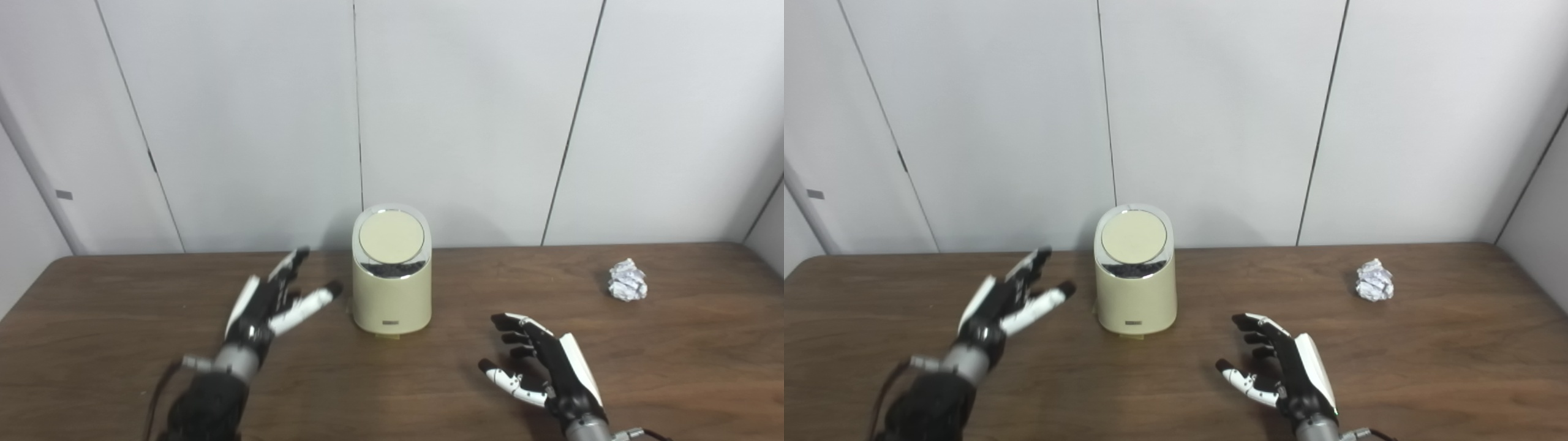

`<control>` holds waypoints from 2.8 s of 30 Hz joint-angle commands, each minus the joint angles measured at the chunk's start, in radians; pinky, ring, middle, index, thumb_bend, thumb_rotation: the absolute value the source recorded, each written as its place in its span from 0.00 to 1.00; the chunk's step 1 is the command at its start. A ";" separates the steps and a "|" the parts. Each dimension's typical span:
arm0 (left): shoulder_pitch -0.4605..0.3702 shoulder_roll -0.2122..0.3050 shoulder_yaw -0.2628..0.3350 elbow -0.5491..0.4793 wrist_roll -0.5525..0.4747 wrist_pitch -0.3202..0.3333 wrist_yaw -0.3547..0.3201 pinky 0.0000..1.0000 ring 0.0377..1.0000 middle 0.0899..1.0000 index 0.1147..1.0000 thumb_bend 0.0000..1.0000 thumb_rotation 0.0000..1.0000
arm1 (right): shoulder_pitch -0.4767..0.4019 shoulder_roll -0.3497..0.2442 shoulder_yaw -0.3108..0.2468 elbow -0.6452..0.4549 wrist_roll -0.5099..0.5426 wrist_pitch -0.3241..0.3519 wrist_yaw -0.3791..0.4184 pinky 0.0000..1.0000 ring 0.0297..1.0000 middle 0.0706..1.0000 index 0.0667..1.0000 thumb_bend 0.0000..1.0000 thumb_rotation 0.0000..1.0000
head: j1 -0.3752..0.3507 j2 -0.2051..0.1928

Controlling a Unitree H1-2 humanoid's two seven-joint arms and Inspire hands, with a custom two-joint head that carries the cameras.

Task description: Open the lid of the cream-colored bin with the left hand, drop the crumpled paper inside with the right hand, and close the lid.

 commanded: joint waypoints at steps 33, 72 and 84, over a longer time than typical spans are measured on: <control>-0.415 -0.101 -0.035 0.335 0.396 0.003 0.033 0.91 1.00 1.00 1.00 0.97 0.26 | -0.007 0.027 0.029 0.047 -0.036 0.012 0.004 0.66 0.75 0.76 0.73 0.28 0.19 | -0.024 -0.022; -0.380 0.107 -0.395 0.357 0.468 -0.067 0.140 1.00 1.00 1.00 1.00 1.00 0.13 | -0.010 0.030 0.030 0.037 -0.042 0.025 0.007 0.66 0.74 0.76 0.72 0.28 0.19 | -0.020 -0.012; -0.362 0.150 -0.510 0.357 0.526 -0.088 0.197 1.00 1.00 1.00 1.00 1.00 0.16 | -0.016 0.036 0.030 0.034 -0.042 0.038 0.012 0.68 0.76 0.77 0.73 0.28 0.20 | -0.023 -0.010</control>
